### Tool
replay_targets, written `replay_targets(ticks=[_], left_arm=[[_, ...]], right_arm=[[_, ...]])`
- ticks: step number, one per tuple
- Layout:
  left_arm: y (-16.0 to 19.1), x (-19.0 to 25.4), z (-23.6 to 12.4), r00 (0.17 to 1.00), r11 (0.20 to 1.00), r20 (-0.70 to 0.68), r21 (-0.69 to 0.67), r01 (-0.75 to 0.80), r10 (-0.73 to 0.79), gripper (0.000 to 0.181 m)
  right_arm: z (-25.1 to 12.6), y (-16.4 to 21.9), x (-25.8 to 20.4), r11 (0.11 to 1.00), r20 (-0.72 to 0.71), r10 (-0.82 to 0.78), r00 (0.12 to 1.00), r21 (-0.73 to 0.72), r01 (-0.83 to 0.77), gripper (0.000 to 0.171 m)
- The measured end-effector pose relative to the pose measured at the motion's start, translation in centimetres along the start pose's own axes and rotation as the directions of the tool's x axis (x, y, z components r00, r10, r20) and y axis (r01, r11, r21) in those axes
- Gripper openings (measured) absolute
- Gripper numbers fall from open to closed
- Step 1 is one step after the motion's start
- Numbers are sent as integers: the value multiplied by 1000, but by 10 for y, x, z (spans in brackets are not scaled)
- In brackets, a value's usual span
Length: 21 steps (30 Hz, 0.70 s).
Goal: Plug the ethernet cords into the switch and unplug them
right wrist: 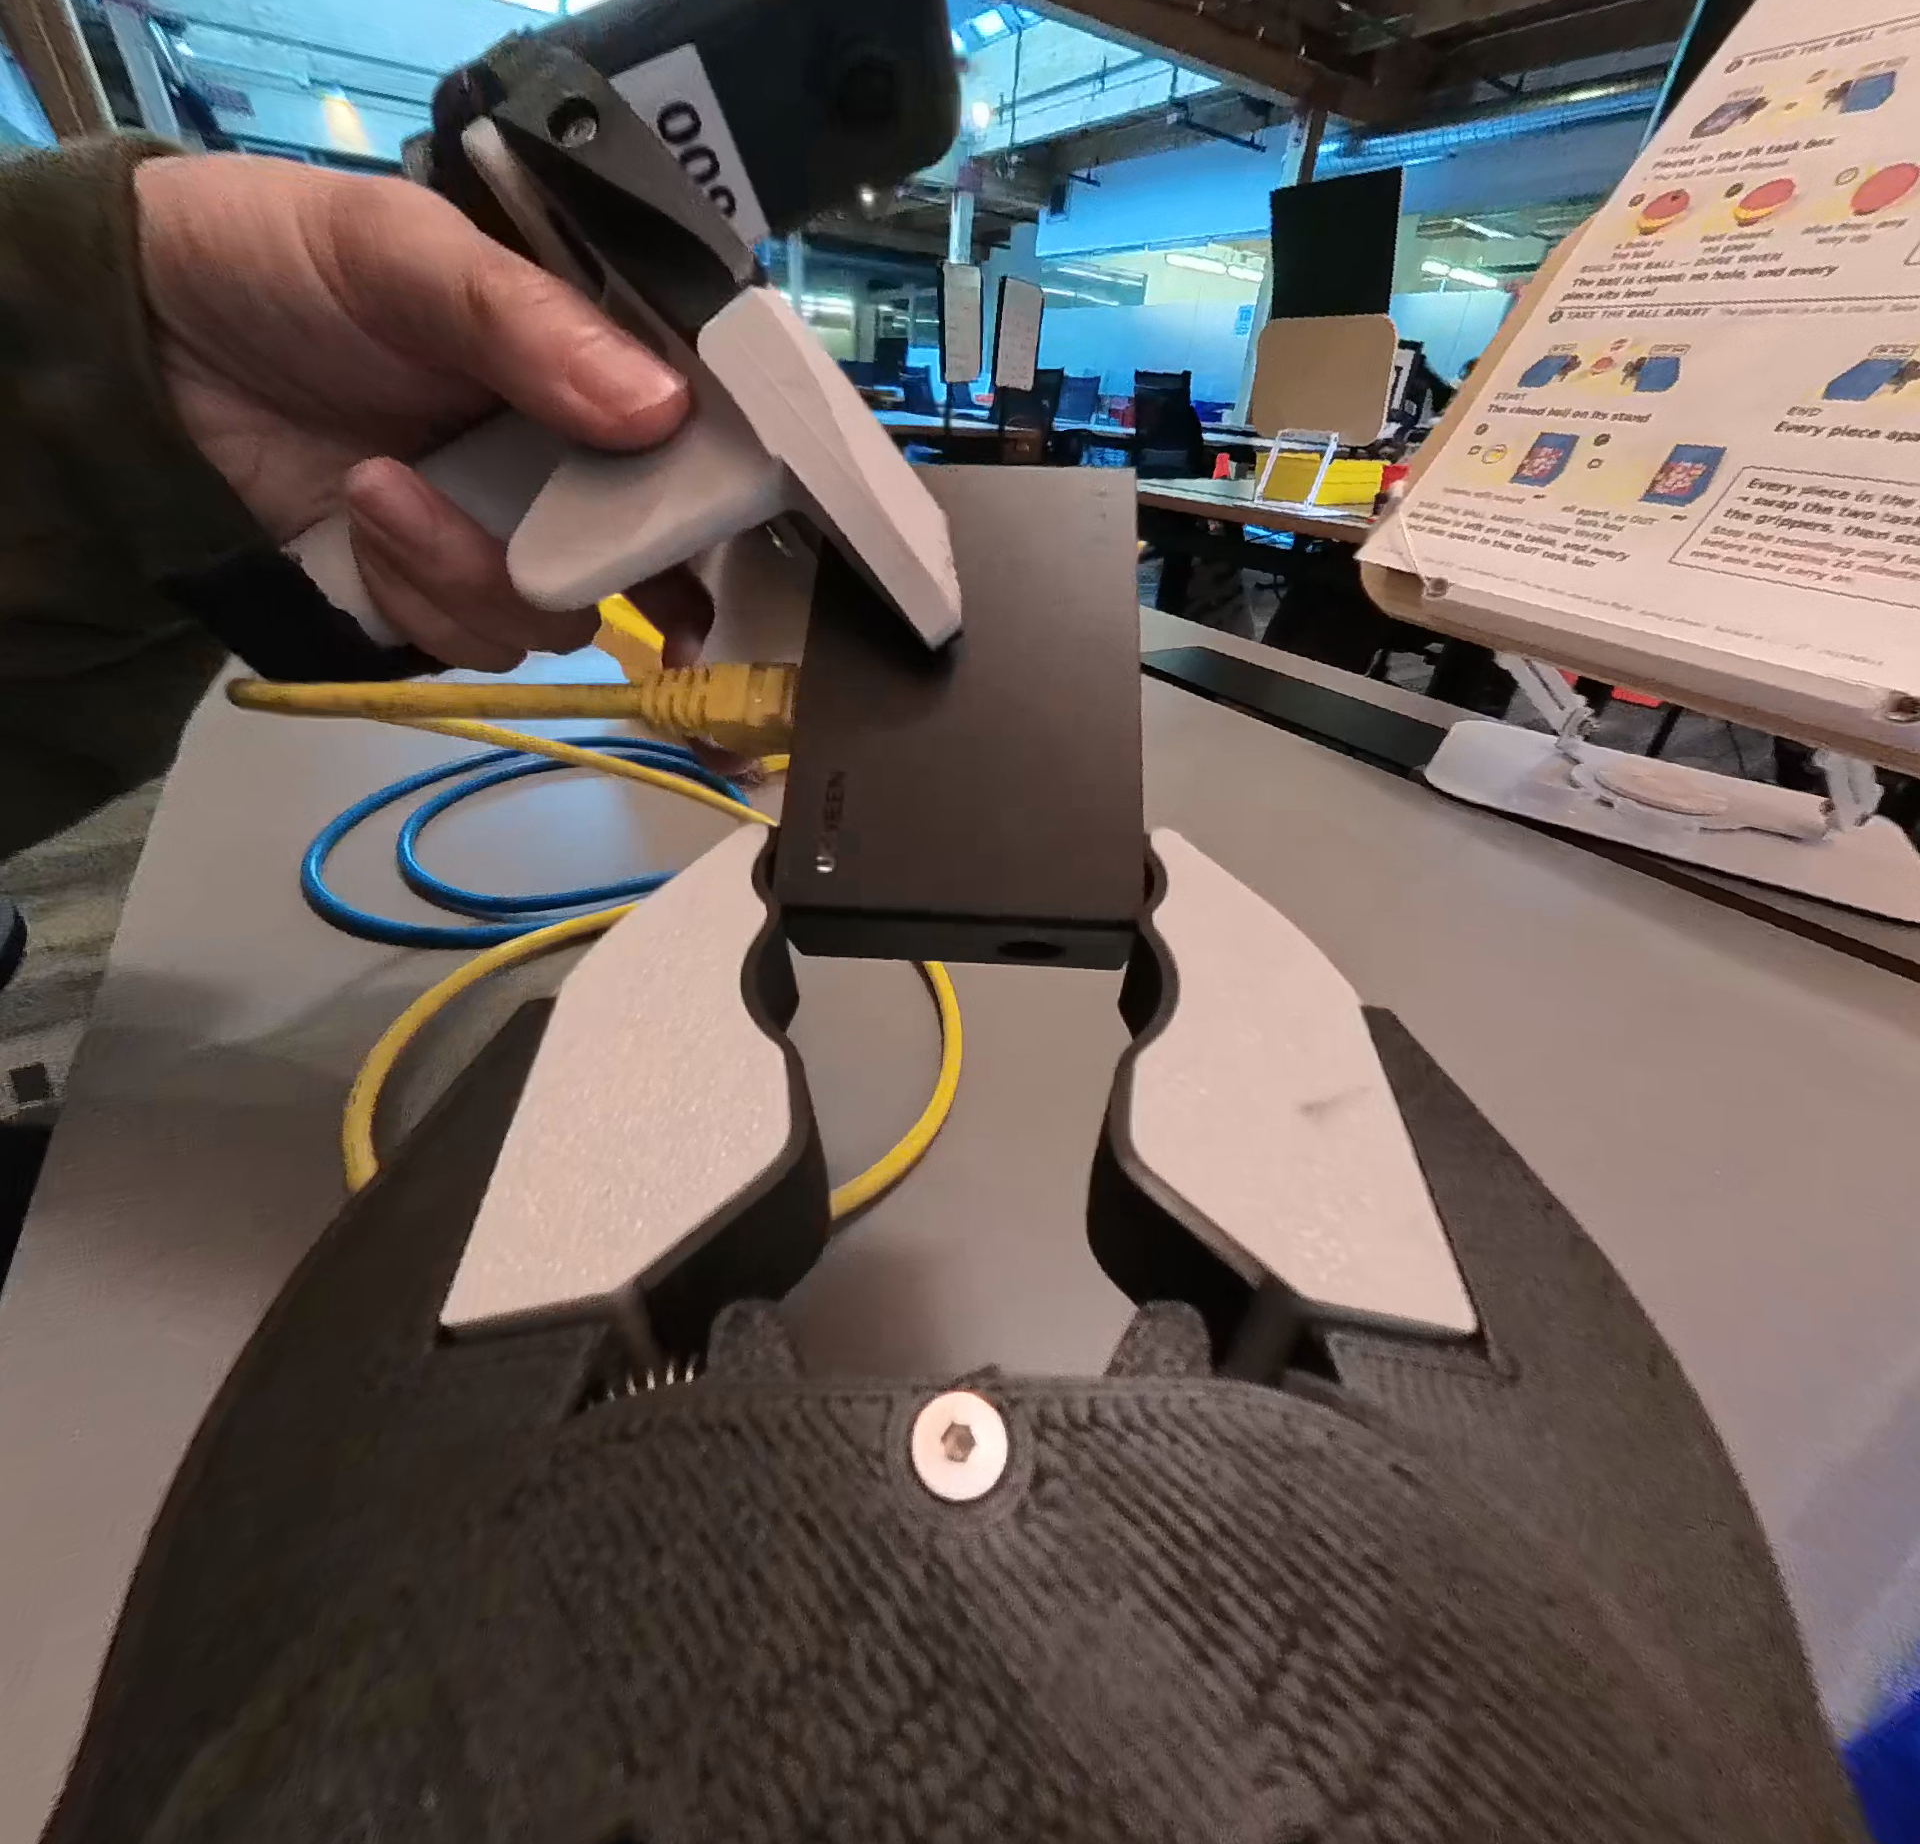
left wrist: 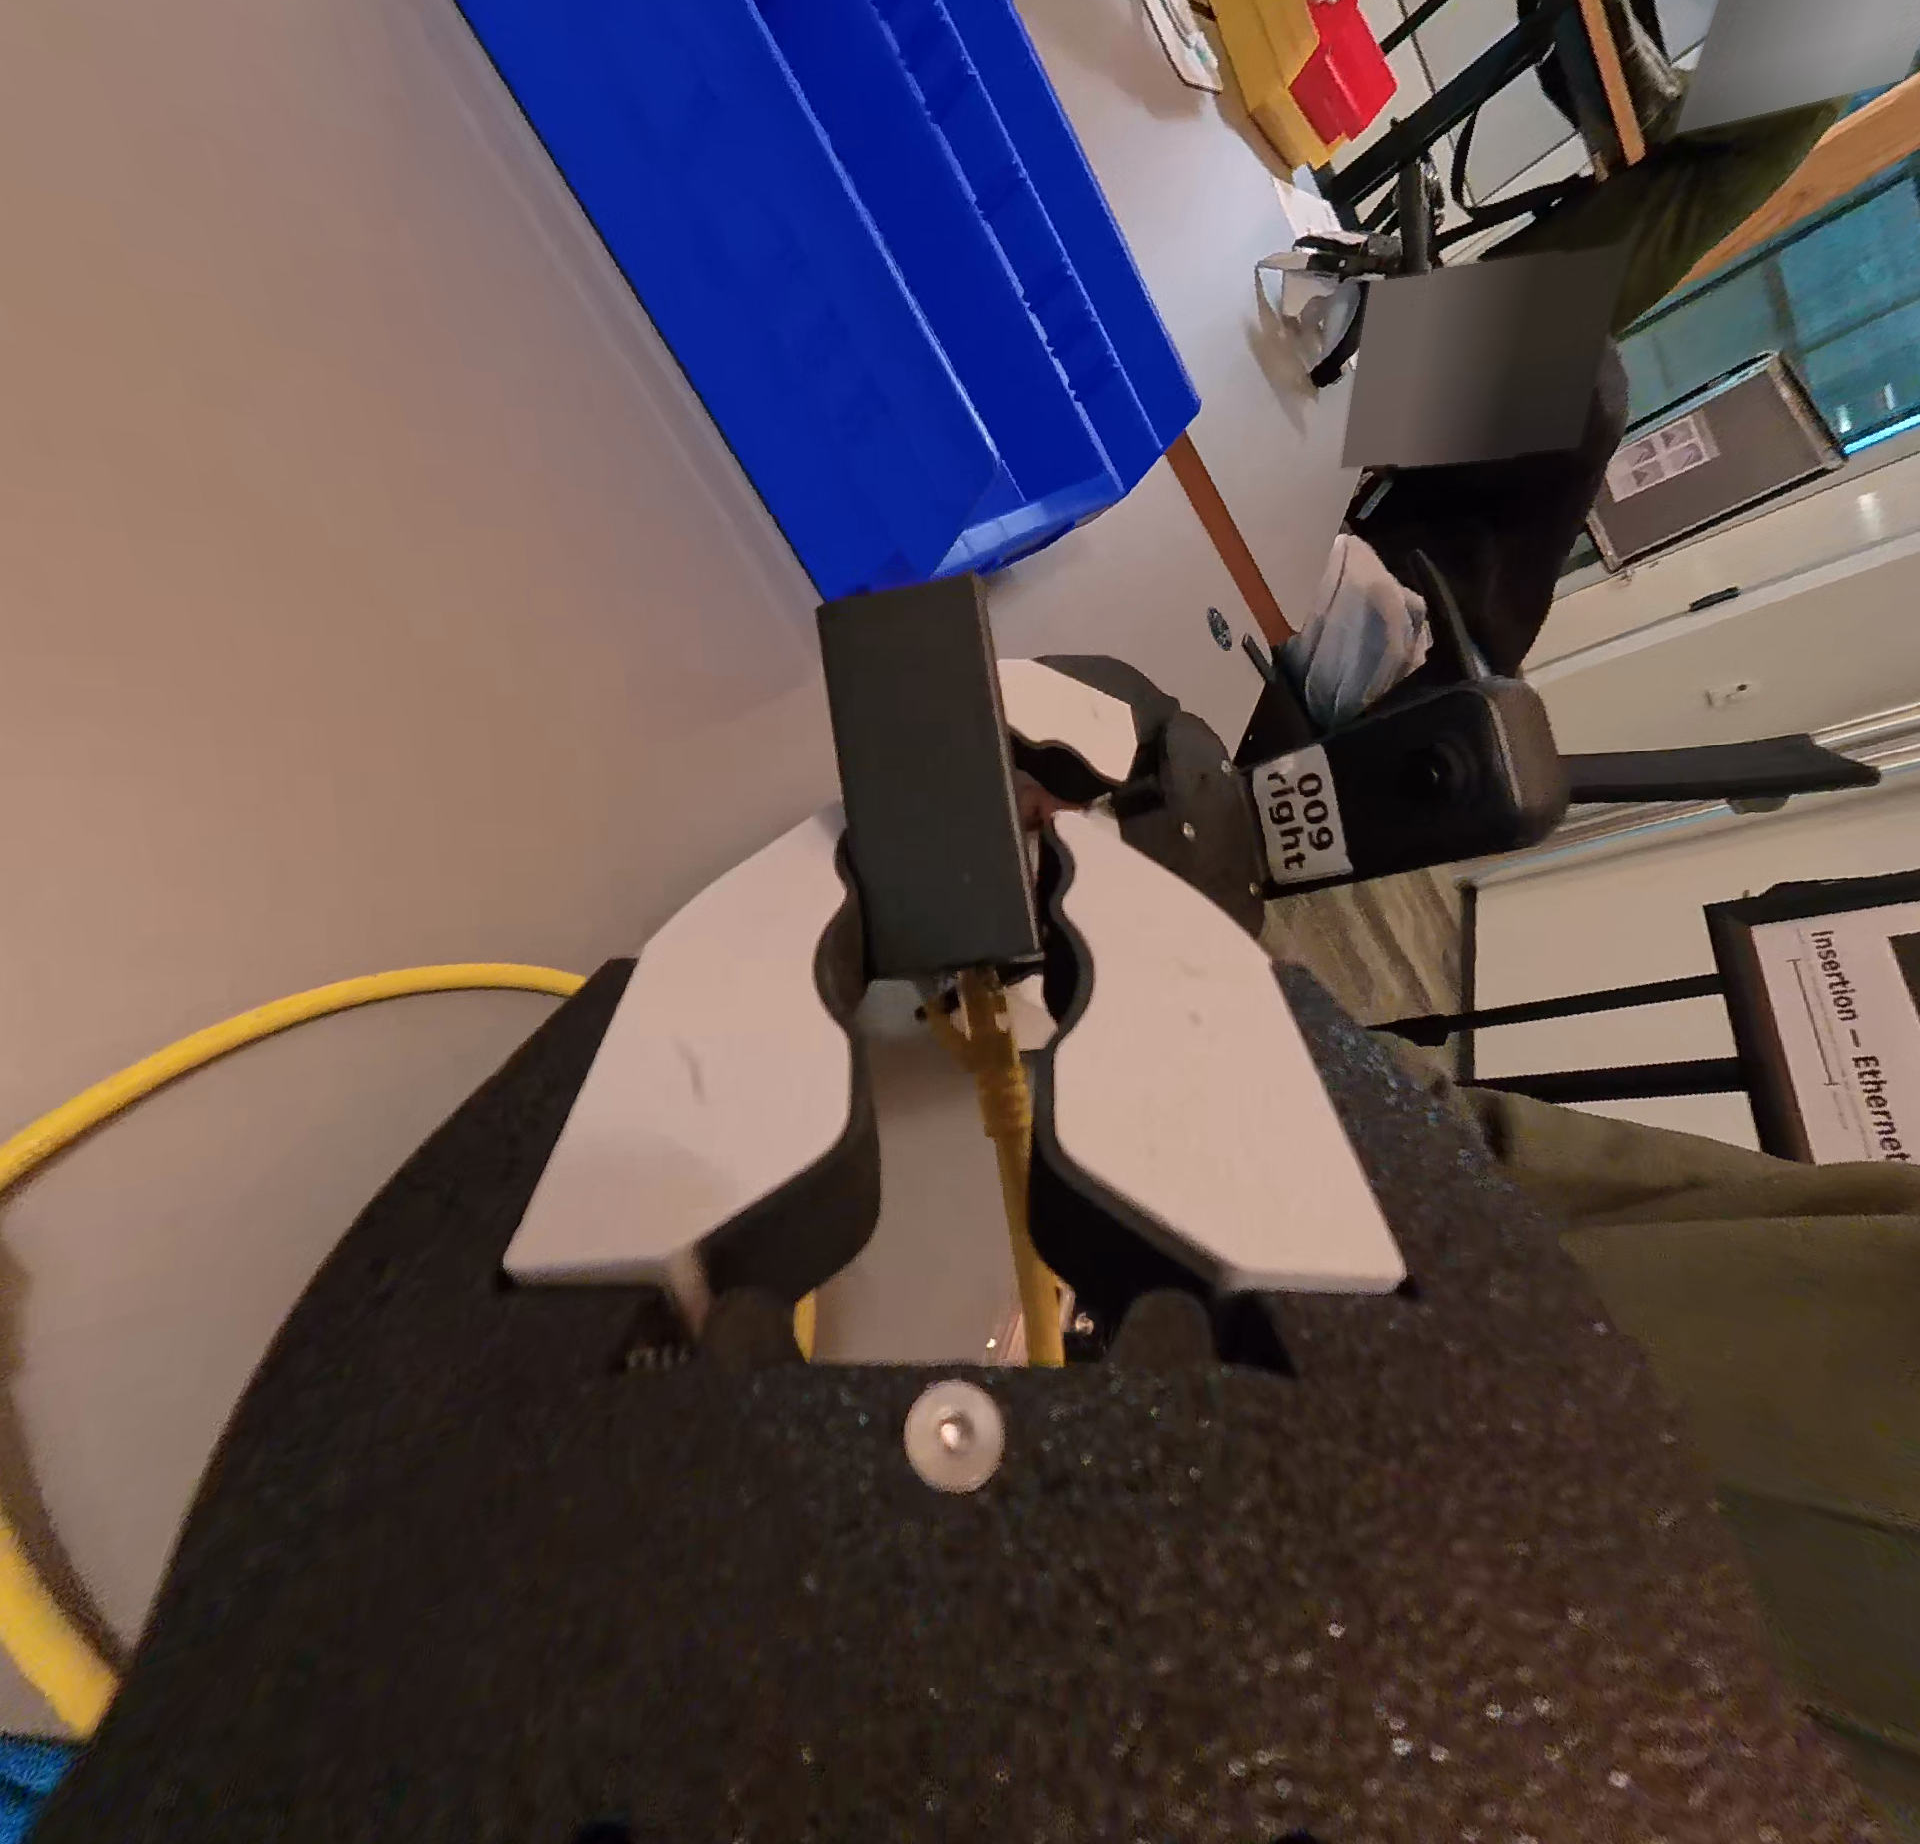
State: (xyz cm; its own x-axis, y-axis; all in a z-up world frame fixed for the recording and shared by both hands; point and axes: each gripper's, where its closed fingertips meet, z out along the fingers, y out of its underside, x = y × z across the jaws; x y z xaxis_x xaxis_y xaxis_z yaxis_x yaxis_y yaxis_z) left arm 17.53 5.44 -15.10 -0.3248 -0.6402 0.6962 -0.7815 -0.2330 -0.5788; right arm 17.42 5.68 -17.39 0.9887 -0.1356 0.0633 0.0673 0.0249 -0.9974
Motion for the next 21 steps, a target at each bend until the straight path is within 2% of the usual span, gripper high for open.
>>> replay_targets(ticks=[3,6,11,14,18,20,21], left_arm=[[-1,2,0,999,999,-13,23,-35,35,30],[-4,4,-1,997,996,-44,61,-58,61,43],[-28,8,-37,979,952,39,227,-205,202,44],[-36,-5,-74,929,901,229,261,-346,290,44],[-38,-42,-150,733,787,616,285,-548,288,41],[-28,-48,-181,665,732,697,302,-611,267,34],[-17,-54,-188,649,734,711,283,-617,272,34]], right_arm=[[-1,-2,1,1000,-23,-14,1000,12,14,62],[-2,-1,6,1000,-52,3,999,8,-3,62],[-6,-4,16,995,-60,86,994,45,-84,62],[-7,-5,20,993,-68,113,991,53,-110,62],[-10,-3,28,991,-107,130,986,45,-126,62],[-12,-2,35,988,-138,155,978,52,-149,62],[-13,-2,38,985,-151,168,974,58,-161,62]])
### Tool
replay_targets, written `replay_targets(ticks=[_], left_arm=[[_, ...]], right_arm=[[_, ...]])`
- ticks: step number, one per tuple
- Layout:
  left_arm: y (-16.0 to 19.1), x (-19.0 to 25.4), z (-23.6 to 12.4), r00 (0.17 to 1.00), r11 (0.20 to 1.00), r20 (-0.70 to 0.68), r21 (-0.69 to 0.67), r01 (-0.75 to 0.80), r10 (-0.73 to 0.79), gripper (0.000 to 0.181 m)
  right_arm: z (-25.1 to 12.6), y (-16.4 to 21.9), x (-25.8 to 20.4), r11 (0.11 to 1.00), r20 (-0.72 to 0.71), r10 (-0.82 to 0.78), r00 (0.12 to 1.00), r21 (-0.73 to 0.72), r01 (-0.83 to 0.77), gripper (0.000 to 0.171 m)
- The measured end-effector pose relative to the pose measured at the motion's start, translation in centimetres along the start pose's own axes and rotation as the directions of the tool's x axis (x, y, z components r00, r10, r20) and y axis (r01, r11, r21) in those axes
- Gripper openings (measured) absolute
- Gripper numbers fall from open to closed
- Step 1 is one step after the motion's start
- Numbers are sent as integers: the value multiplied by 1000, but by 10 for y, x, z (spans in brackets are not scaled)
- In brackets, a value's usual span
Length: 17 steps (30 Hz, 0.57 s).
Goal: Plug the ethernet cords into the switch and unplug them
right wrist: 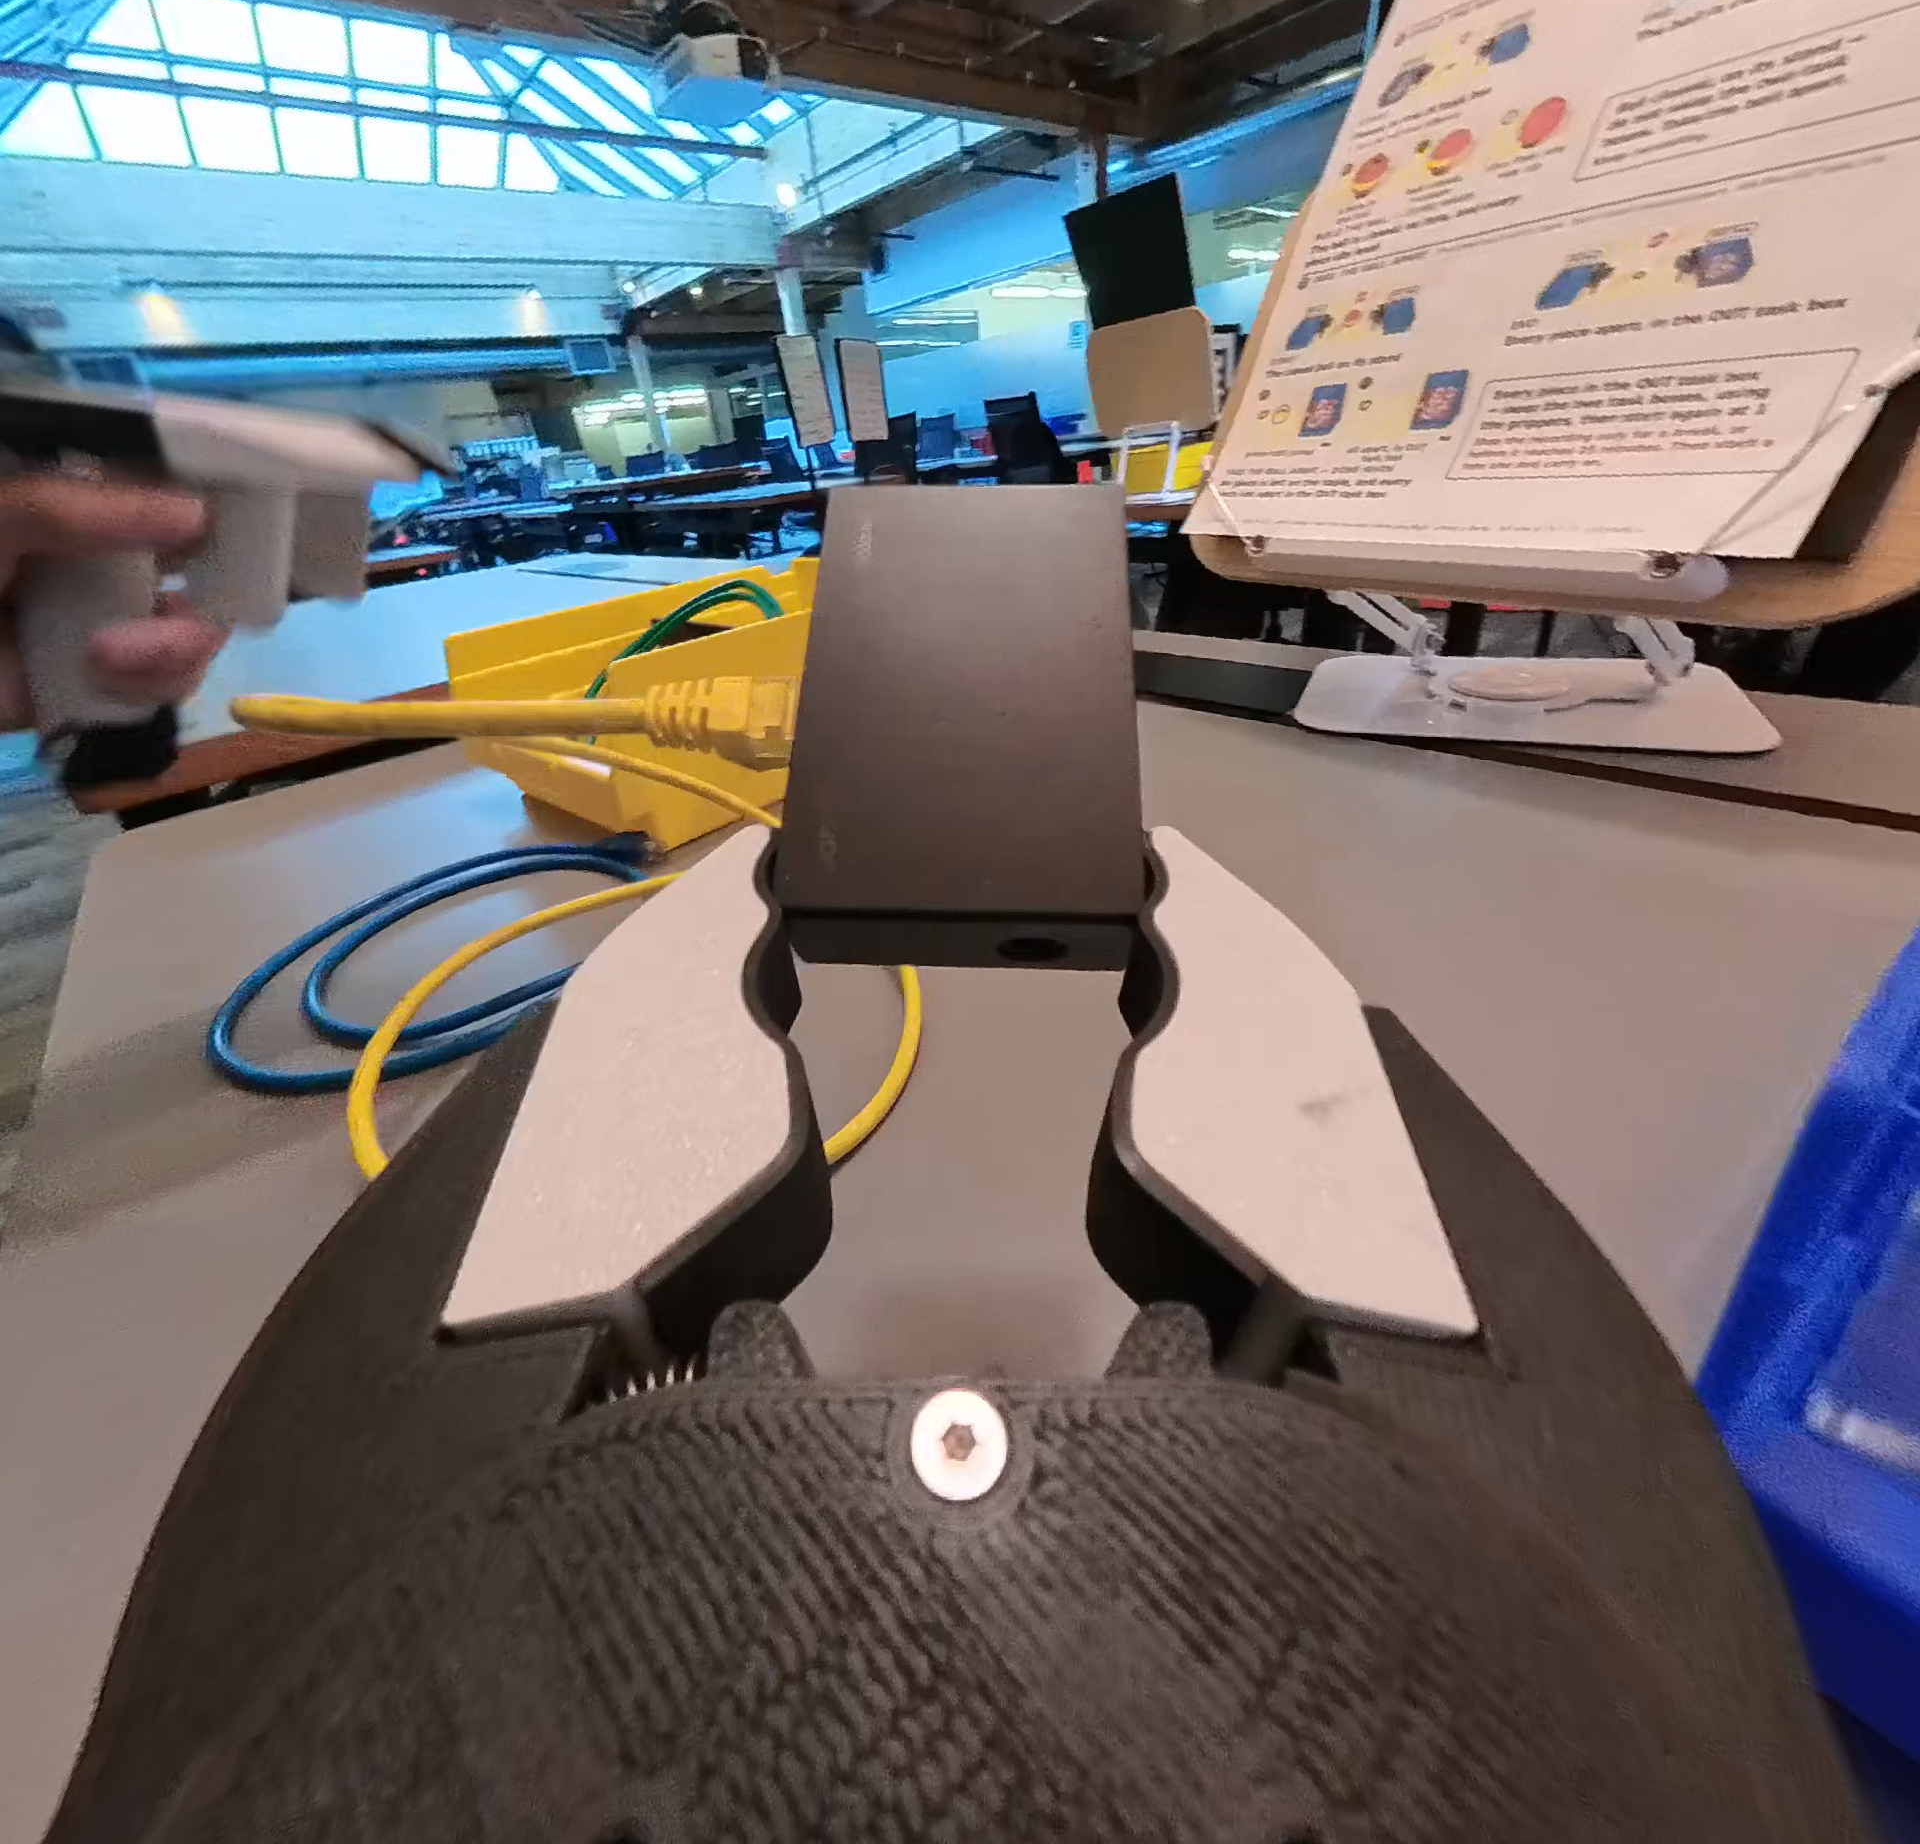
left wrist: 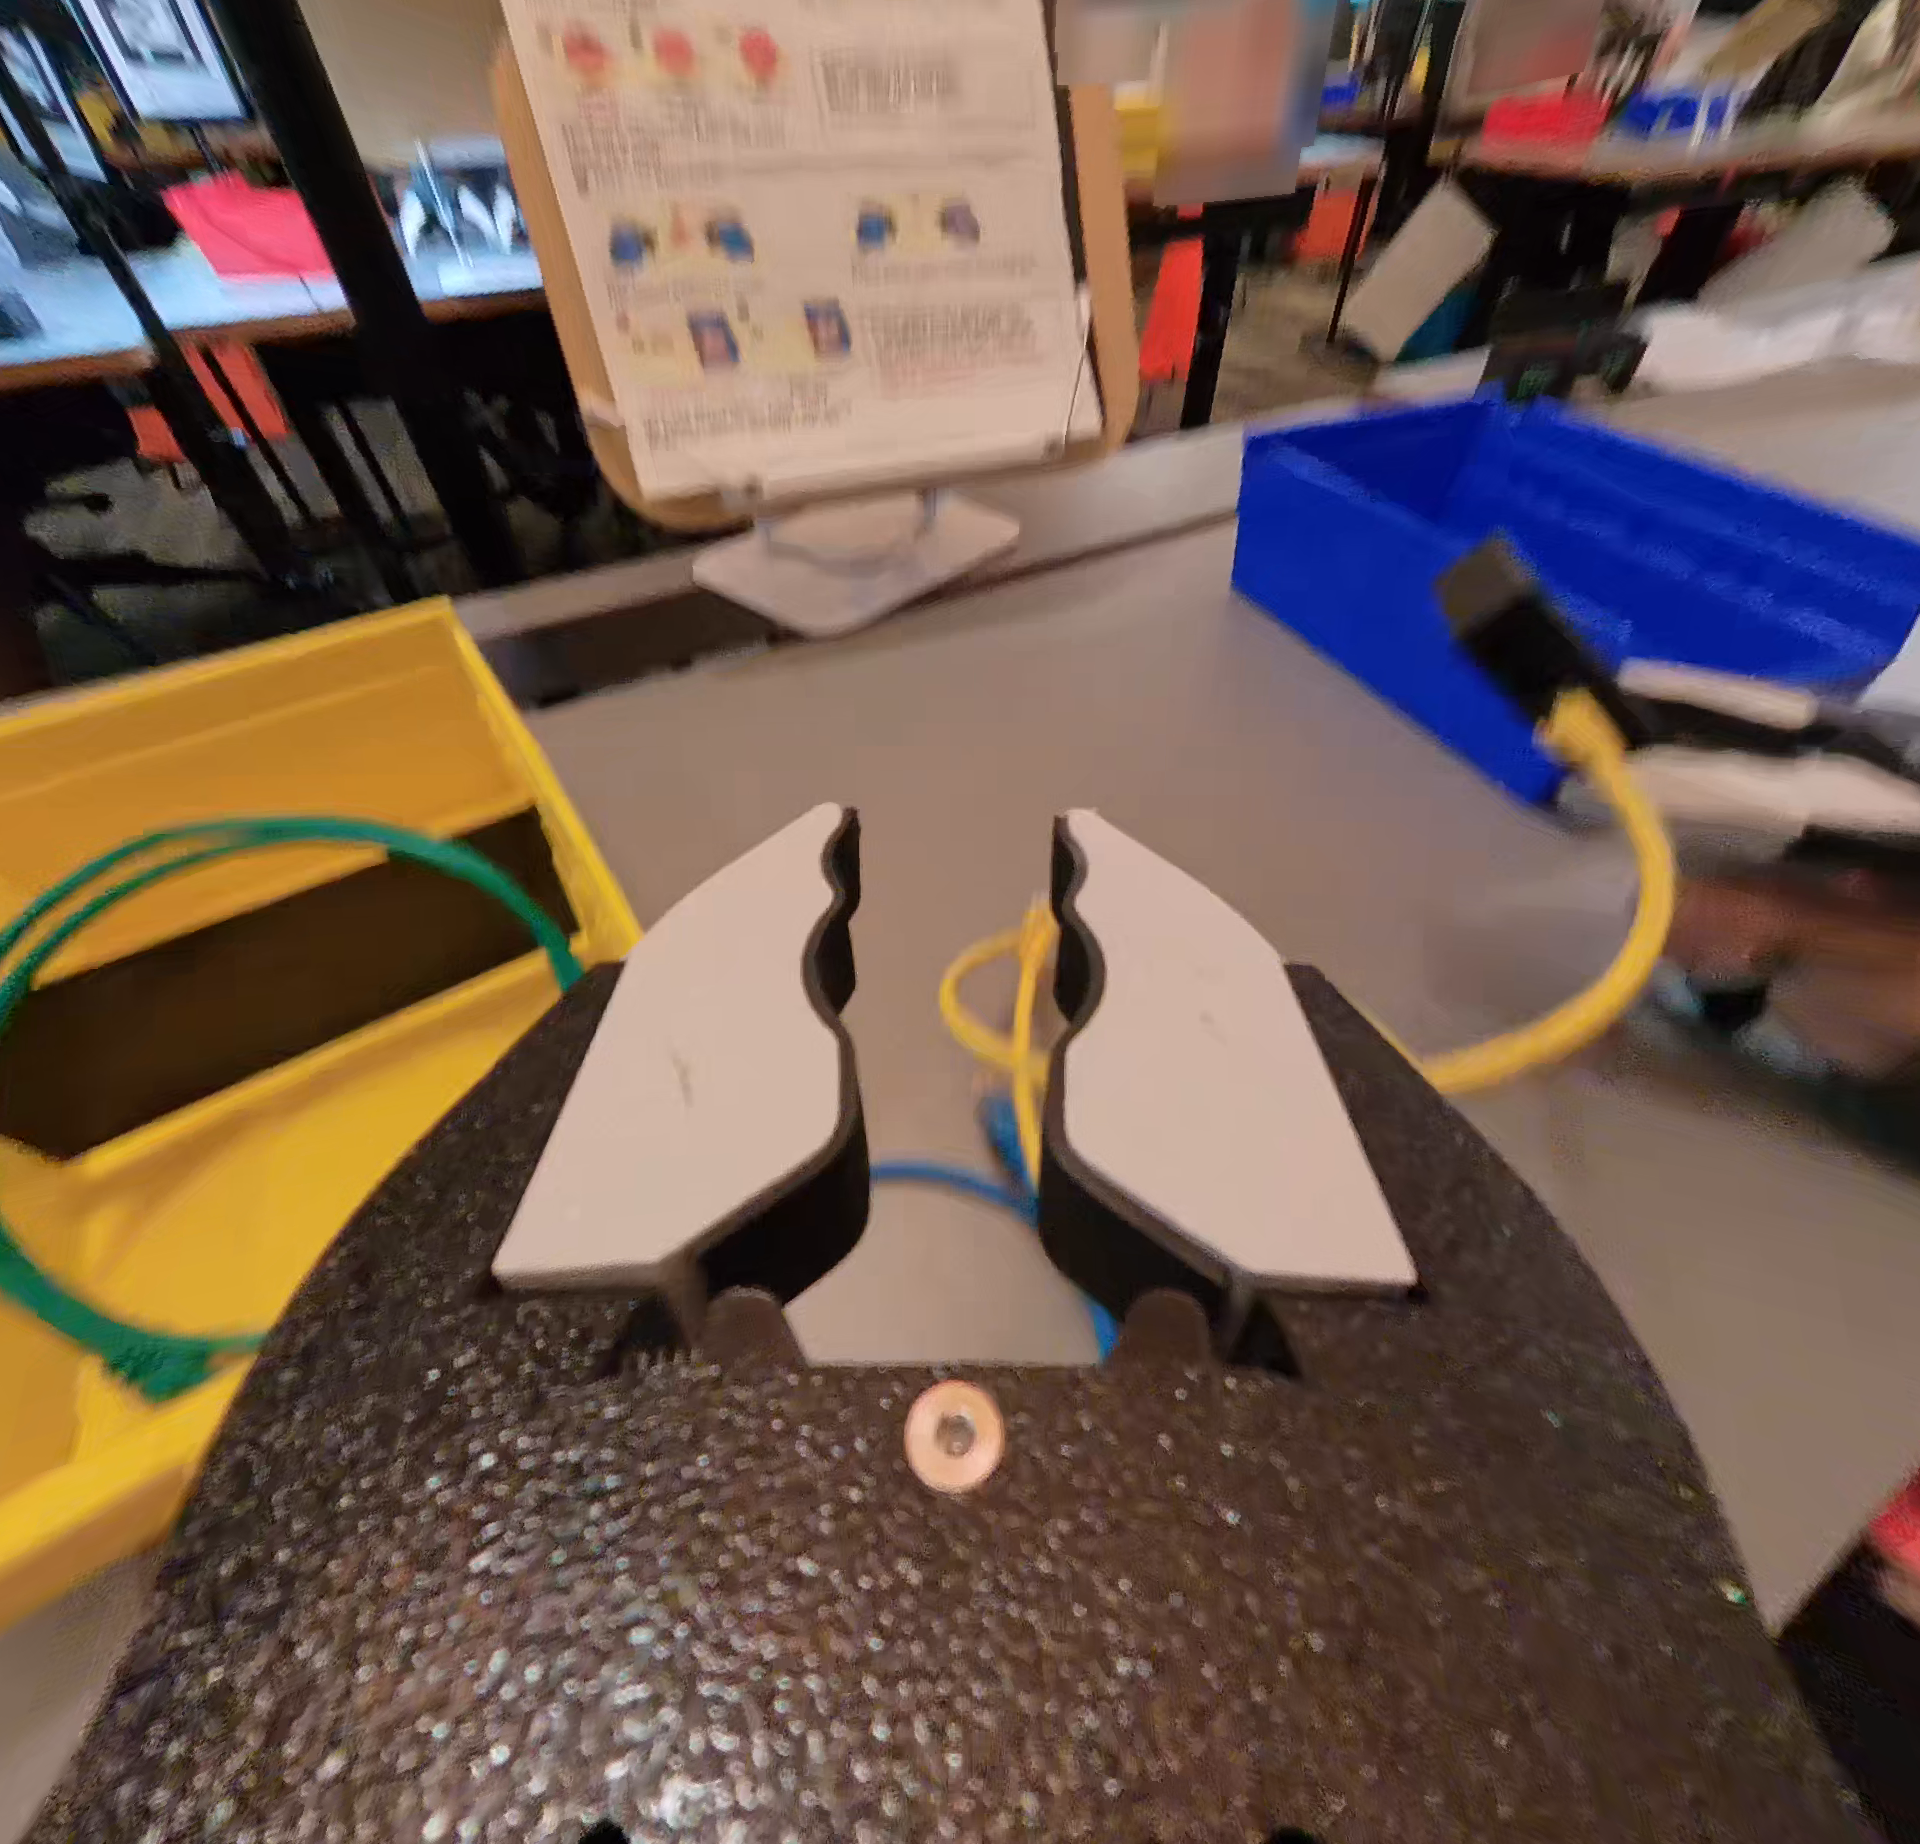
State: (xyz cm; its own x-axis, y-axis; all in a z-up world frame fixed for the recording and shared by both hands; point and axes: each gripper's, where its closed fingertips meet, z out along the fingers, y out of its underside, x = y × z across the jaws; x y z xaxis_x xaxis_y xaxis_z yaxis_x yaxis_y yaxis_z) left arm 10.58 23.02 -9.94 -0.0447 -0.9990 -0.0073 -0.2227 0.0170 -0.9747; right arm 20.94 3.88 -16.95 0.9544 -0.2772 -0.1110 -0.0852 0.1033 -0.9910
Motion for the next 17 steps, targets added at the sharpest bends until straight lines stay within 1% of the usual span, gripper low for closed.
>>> replay_targets(ticks=[1,3,5,7,9,11,17], left_arm=[[18,-3,-4,1000,998,-5,-57,-11,10,34],[70,0,-8,998,966,-55,-257,-14,0,35],[119,6,-8,996,901,-82,-434,-7,-32,35],[151,11,-4,995,843,-63,-537,27,-72,33],[164,17,6,993,824,-58,-565,50,-100,31],[167,21,17,993,819,-52,-570,61,-110,29],[174,23,43,997,781,7,-621,63,-75,26]], right_arm=[[-1,-1,4,1000,-25,10,1000,7,-10,62],[-3,-2,10,1000,-56,8,998,14,-7,62],[-5,-2,16,1000,-73,-7,997,6,7,62],[-7,-3,21,1000,-71,-13,997,11,13,62],[-10,-5,28,1000,-79,-10,997,15,11,62],[-11,-5,31,1000,-77,0,997,18,2,62],[-9,-4,28,1000,-63,-15,998,8,16,62]])
